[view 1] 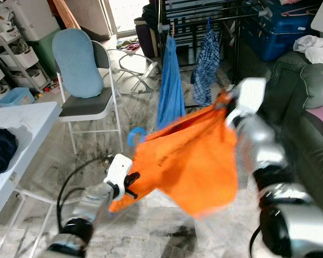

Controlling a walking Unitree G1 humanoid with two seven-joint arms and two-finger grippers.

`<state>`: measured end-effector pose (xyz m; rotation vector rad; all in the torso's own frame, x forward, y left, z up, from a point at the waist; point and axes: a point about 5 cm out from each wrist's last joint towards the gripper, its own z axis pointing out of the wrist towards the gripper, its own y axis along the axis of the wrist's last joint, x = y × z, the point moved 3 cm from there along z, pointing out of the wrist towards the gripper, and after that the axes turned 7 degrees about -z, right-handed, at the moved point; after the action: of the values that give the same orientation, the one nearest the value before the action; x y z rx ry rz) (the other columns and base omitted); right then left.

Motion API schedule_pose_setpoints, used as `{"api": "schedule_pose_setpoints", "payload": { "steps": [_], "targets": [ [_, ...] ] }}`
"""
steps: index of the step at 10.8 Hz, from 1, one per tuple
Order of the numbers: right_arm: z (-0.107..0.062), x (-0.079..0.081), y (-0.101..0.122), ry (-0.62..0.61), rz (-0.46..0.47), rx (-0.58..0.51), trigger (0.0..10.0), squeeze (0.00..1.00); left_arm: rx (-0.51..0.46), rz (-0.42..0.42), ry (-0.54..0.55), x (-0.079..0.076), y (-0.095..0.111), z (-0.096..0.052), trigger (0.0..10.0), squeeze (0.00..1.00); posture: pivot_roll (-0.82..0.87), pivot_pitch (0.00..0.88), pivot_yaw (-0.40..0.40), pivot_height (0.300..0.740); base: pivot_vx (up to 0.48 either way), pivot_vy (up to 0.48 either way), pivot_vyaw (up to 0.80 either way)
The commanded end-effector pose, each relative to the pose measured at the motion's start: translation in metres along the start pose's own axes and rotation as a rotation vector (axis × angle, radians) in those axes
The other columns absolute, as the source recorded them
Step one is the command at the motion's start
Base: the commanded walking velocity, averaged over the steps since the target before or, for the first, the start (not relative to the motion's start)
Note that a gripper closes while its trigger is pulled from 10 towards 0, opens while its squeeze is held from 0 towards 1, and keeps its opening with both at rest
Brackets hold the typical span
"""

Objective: Hang hanger

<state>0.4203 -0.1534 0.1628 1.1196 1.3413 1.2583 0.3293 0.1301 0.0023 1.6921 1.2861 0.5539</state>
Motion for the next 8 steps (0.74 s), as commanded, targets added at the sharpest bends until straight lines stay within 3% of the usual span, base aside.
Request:
{"api": "schedule_pose_setpoints", "payload": {
  "steps": [1, 3, 5, 6, 8],
  "targets": [
    [0.001, 0.016, -0.005, 0.038, -0.011, -0.004, 0.0, 0.00, -0.048, -0.092, 0.081, 0.011, 0.009, 0.001, 0.0, 0.00, -0.17, 0.000, 0.128, 0.740, 0.000, 0.000, 0.00],
    [0.000, 0.029, -0.023, 0.041, -0.047, 0.045, 0.0, 0.00, -0.117, -0.127, 0.048, -0.003, 0.021, 0.006, 0.0, 0.00, -0.15, 0.000, 0.120, 0.740, 0.000, 0.000, 0.00],
    [0.001, 0.044, -0.026, 0.066, -0.094, 0.042, 0.0, 0.00, -0.036, -0.060, 0.025, -0.012, 0.007, 0.010, 0.0, 0.00, -0.13, 0.000, 0.107, 0.740, 0.000, 0.000, 0.00],
    [0.002, 0.053, -0.025, 0.099, -0.097, 0.037, 0.0, 0.00, -0.021, -0.063, 0.034, -0.014, 0.002, 0.010, 0.0, 0.00, -0.13, 0.000, 0.104, 0.740, 0.000, 0.000, 0.00],
    [-0.008, 0.080, -0.051, 0.244, -0.120, 0.126, 0.0, 0.00, -0.041, -0.109, 0.069, -0.017, 0.003, 0.012, 0.0, 0.00, -0.13, 0.000, 0.103, 0.740, 0.000, 0.000, 0.00]
  ]
}}
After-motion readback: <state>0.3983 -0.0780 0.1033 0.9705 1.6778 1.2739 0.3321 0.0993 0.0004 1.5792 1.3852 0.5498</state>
